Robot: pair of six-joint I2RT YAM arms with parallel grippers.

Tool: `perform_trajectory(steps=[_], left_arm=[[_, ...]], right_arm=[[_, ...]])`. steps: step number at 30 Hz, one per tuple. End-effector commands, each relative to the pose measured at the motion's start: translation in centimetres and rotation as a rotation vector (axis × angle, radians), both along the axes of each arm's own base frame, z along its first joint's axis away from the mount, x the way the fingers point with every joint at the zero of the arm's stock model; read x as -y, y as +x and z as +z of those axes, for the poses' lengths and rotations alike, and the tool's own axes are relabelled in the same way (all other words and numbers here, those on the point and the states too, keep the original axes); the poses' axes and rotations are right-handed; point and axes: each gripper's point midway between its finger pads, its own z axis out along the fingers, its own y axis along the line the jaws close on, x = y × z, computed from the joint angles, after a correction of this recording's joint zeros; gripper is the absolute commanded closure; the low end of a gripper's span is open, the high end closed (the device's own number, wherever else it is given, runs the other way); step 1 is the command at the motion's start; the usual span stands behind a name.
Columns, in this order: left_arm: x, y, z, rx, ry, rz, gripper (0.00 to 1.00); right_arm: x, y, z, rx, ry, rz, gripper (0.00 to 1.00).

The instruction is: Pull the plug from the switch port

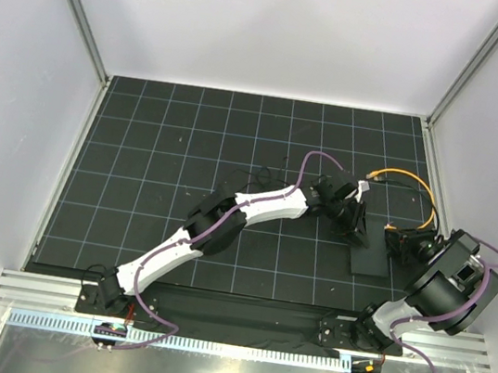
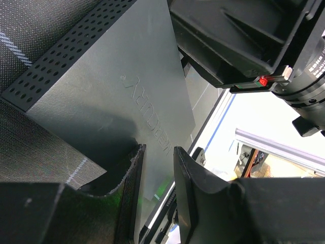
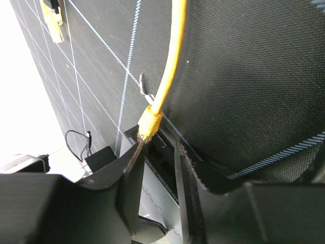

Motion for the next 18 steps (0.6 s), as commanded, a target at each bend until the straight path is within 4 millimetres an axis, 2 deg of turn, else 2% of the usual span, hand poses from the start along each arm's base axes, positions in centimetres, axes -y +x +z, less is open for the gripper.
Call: perform_trajectory(steps=[1,5,9,18], left_arm=[[-2.0,-0.2,-5.7,-0.044,0.16,0.033,0.67],[-2.2,-0.4,-5.9,-0.048,0.165,0.027,0.67],[-2.1,-0.5,-5.8,-0.047,0.161,0.023,0.67],[-2.1,-0.7,-5.8,-0.054,0.161,0.018,0.67]], right_arm=[[1.0,-0.1,-0.5,-0.023,-0.025,-0.055,0.61],[1.2,0.1,-1.1,-0.027,-0.021,-0.067,0.57],[1.2,0.2,-2.0,-0.056,-0.021,-0.068,0.57],[0.6,0.5,-2.6,-0.062,-0.022,-0.05,0.57]])
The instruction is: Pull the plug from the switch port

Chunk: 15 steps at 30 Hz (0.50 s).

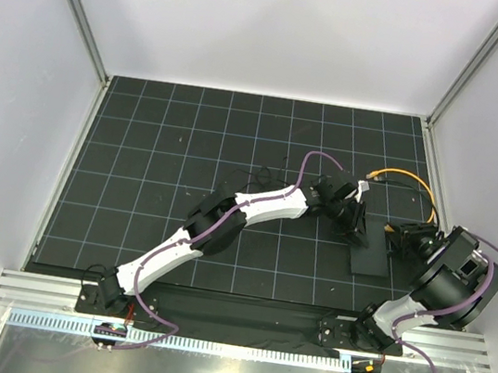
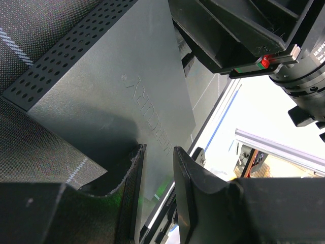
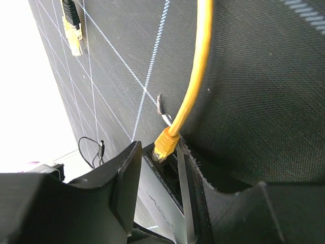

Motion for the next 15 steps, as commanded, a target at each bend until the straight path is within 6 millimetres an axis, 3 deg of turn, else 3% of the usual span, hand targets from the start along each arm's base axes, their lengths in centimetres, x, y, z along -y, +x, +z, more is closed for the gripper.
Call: perform_trajectory(steps=[1,15], left_arm=[[-2.0,-0.6,-5.7,-0.047,0.157,0.016,0.67],[-2.1,-0.8,-5.7,-0.053,0.156,0.007,0.67]], right_arm=[[0.2,-1.5,-2.9,-0.119,-0.042,-0.021,0.57],[-0.6,-2.3,-3.5,-0.134,-0.043,0.037,0.63]])
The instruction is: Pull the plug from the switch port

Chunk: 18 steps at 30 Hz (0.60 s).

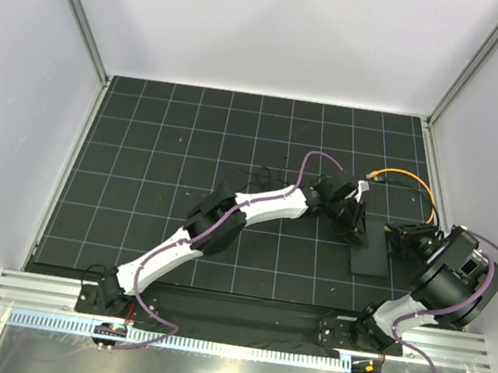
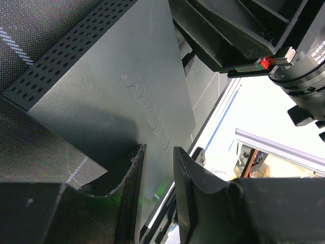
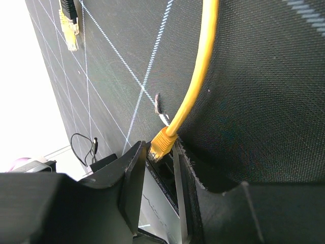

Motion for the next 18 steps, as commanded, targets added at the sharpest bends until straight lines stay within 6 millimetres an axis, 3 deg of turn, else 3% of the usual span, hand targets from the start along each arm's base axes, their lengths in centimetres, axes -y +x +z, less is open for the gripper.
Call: perform_trajectory(steps=[1,9,18], left_arm=[[-2.1,-0.8,-5.82,-0.052,0.157,0.006,0.67],[-2.14,-0.88,-6.1,-0.067,0.163,0.013,0.67],[-2.15,-0.92,-6.08,-0.07,0.163,0.014,0.67]], right_arm=[[-0.49,-2.13,-3.24,-0.141,-0.014,0.0,0.63],[-0.42,-1.95,-3.2,-0.15,-0.053,0.015,0.64],[-0.45,-1.63,-3.14,-0.152,-0.072,0.017,0.77]])
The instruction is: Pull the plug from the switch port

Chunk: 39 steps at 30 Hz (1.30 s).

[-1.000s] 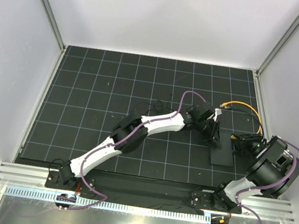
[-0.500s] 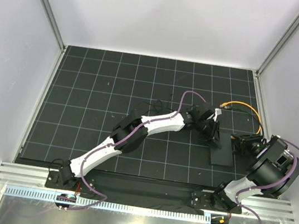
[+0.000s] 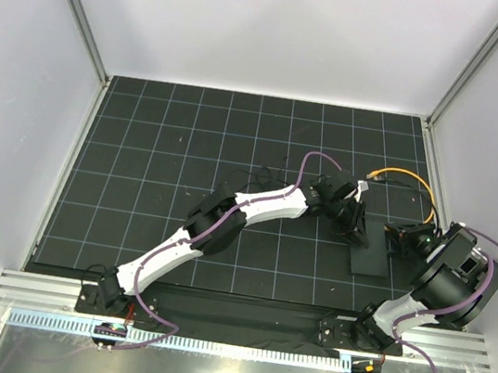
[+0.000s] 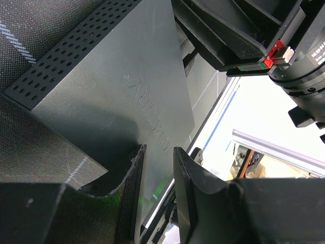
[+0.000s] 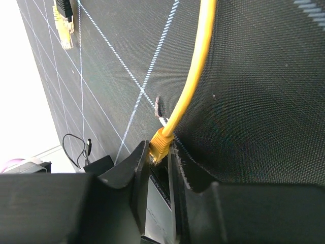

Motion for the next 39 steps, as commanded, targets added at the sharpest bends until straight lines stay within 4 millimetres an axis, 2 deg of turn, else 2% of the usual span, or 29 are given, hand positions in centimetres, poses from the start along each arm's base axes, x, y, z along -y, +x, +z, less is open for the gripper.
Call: perform_trajectory(steps=[1,7,12,21,26,34,39], left_arm=[[-2.1,-0.9,-6.1,-0.055,0.161,0.006,0.67],[-2.6,-1.0,-6.9,-0.084,0.185,0.033,0.67],[-3.1,-1.1,-7.7,-0.103,0.215,0.061,0.67],[-4.1,-1.7,-8.9,-0.12,0.257,0.076,0.67],[-4.2,-1.7,-9.2,-0.121,0.261,0.072,0.67],[-4.1,-1.7,-9.1,-0.114,0.26,0.069,0.67],[-4.0,-1.7,-8.7,-0.095,0.246,0.051,0.68]], right_arm=[[-0.3,-1.9,-3.0,-0.138,-0.035,-0.011,0.79],[0.1,-1.7,-2.9,-0.133,-0.024,-0.063,0.99],[0.5,-1.9,-3.2,-0.137,-0.011,-0.16,0.99],[2.1,-1.7,-2.0,-0.106,-0.041,-0.283,0.99],[2.6,-0.6,-1.3,-0.088,-0.037,-0.258,0.99],[3.6,-0.2,-0.3,-0.093,-0.108,-0.172,0.99],[4.2,1.4,2.2,-0.042,-0.149,-0.091,0.99]])
